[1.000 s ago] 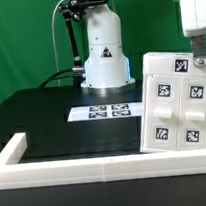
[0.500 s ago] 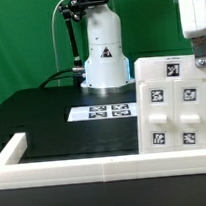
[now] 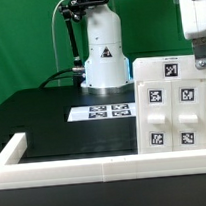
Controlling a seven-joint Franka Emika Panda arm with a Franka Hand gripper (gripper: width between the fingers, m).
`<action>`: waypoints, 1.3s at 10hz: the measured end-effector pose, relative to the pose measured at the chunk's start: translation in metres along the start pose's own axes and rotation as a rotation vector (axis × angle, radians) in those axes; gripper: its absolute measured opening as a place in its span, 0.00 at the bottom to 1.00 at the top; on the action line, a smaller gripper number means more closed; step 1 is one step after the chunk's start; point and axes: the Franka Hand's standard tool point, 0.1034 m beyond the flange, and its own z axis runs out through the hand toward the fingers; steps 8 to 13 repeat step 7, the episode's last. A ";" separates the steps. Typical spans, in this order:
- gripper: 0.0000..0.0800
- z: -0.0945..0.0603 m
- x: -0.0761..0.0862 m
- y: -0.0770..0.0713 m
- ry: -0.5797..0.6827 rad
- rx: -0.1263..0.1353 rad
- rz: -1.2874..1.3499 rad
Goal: Assemble cabinet
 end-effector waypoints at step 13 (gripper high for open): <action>1.00 0.003 0.001 0.001 0.003 -0.003 -0.014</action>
Offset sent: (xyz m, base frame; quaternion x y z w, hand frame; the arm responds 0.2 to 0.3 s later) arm 0.0000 0.0000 0.0000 0.0000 0.0000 0.0000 1.0000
